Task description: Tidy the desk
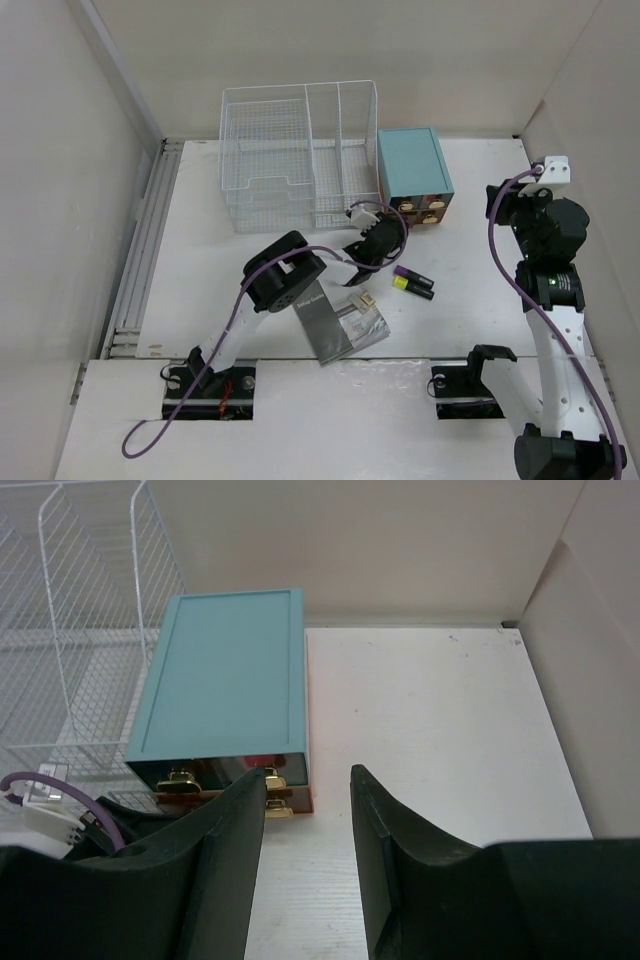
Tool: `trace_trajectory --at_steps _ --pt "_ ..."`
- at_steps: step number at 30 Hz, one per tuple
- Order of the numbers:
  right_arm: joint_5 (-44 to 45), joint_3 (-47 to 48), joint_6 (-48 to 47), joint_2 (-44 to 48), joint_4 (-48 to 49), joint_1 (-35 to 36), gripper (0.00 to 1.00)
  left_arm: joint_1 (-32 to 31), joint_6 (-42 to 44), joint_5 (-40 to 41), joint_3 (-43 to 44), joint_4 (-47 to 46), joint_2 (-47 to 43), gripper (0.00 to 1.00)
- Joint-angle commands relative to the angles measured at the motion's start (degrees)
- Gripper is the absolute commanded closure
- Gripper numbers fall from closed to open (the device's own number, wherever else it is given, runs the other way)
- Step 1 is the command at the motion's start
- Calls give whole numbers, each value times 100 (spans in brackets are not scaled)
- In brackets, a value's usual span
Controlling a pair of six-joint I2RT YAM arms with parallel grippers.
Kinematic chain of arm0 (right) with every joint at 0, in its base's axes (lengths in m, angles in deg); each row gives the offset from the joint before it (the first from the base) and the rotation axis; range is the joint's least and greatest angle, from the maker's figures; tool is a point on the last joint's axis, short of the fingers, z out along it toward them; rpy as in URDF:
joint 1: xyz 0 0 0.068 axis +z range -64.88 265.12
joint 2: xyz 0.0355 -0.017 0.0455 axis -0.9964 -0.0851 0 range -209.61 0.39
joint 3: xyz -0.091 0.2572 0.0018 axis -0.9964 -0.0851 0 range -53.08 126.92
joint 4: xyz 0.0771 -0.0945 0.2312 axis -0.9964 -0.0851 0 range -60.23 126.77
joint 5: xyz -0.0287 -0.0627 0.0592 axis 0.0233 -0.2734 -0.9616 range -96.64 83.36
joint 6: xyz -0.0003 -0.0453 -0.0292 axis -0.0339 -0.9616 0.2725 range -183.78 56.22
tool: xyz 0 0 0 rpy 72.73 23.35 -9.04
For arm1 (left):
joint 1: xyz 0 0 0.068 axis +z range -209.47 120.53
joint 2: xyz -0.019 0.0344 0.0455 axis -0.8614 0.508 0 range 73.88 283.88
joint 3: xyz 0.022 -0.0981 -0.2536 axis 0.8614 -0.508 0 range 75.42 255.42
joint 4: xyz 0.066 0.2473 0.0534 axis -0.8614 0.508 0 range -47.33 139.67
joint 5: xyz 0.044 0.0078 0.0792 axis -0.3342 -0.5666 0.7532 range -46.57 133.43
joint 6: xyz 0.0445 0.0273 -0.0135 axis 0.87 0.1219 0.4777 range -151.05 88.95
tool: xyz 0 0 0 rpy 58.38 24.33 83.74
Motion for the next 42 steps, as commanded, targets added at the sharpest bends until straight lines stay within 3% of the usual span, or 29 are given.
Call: trace_trajectory --at_steps 1,25,26,29,34,42 --pt "39 2 83 79 356 -39 55 -59 228 213 -256 -72 -491 86" --pt "39 2 83 79 356 -39 55 -911 307 160 -1600 -468 -1458 86" --pt "39 2 83 79 356 -39 55 -911 307 221 -1601 -468 -1510 85" --pt "39 2 83 79 356 -39 55 -911 727 222 -1601 -538 -1642 55" --pt "39 2 83 79 356 -39 55 -911 1344 222 -1601 -591 -1905 29" --pt "-14 2 83 79 356 -39 55 -964 1546 82 -1881 -520 -2458 30"
